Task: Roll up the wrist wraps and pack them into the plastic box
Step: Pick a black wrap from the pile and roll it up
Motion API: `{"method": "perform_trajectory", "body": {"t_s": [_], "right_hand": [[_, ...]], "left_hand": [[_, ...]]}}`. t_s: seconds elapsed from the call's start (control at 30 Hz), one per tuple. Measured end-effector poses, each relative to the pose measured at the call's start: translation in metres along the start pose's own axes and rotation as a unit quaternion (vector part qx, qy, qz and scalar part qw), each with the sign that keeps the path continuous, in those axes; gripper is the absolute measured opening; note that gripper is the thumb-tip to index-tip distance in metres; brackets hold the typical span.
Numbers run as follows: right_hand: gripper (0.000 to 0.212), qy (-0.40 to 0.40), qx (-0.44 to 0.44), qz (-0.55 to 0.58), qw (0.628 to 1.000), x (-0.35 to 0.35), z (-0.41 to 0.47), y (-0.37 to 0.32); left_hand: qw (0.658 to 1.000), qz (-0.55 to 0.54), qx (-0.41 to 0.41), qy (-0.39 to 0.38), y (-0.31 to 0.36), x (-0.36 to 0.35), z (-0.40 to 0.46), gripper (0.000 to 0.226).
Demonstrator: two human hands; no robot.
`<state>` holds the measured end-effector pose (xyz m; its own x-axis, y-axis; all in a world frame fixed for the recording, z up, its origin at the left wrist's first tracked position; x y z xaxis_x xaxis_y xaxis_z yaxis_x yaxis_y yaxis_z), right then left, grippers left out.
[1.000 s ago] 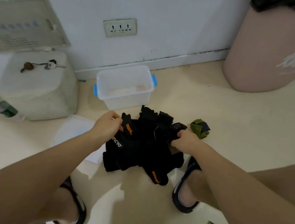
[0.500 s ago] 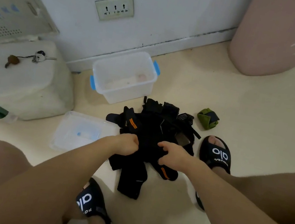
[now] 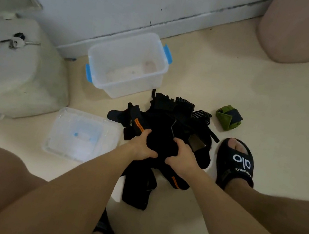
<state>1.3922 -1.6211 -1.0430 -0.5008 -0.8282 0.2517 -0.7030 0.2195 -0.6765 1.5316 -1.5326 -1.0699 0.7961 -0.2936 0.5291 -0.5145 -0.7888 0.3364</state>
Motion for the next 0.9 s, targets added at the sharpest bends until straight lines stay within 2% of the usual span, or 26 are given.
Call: {"method": "perform_trajectory", "body": {"t_s": [0.13, 0.23, 0.3, 0.43, 0.5, 0.63, 0.7, 0.73, 0.8, 0.9], "right_hand": [[0.043, 0.044, 0.017, 0.005, 0.999, 0.010, 0.000, 0.001], [0.018, 0.038, 0.021, 0.019, 0.999, 0.012, -0.002, 0.000], [0.007, 0.029, 0.016, 0.018, 0.999, 0.012, -0.006, 0.001], [0.032, 0.013, 0.019, -0.035, 0.999, 0.012, -0.013, 0.004], [0.038, 0.005, 0.010, -0.027, 1.000, 0.012, -0.018, 0.009], [0.031, 0.041, -0.005, 0.013, 0.999, 0.031, -0.027, 0.016], [0.030, 0.044, 0.001, 0.032, 0.998, 0.035, -0.032, 0.014], [0.029, 0.035, 0.003, 0.048, 0.998, 0.033, -0.034, 0.013], [0.027, 0.000, -0.004, 0.080, 0.997, 0.023, -0.040, 0.010], [0.024, -0.067, -0.023, 0.109, 0.991, 0.002, -0.052, 0.003]], "left_hand": [[0.999, -0.006, -0.008, 0.033, 0.005, 0.001, 0.001, 0.092], [0.998, 0.012, -0.029, 0.048, 0.012, 0.005, -0.004, 0.057], [0.999, 0.013, -0.029, 0.013, 0.012, 0.002, -0.011, 0.043], [0.995, 0.065, -0.023, -0.075, -0.002, -0.007, -0.034, 0.027], [0.983, 0.154, -0.011, -0.099, -0.017, -0.007, -0.050, 0.032], [0.912, 0.349, 0.053, -0.206, -0.058, -0.020, -0.088, 0.041], [0.877, 0.384, 0.078, -0.279, -0.072, -0.036, -0.107, 0.039], [0.871, 0.374, 0.084, -0.307, -0.074, -0.045, -0.116, 0.038], [0.903, 0.305, 0.068, -0.293, -0.066, -0.052, -0.123, 0.043], [0.975, 0.201, 0.013, -0.094, -0.044, -0.024, -0.105, 0.072]]}}
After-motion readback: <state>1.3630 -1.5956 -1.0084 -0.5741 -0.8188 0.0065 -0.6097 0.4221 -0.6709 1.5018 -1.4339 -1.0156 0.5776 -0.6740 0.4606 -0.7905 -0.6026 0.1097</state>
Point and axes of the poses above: each hand's wrist, its own z-axis towards the middle knuckle, its own x-axis out of the back of the hand, y = z × x, the point moved 9 cm from there along z, towards the middle knuckle, and after that the axes turned 15 degrees about z, right-handed, at the moved point
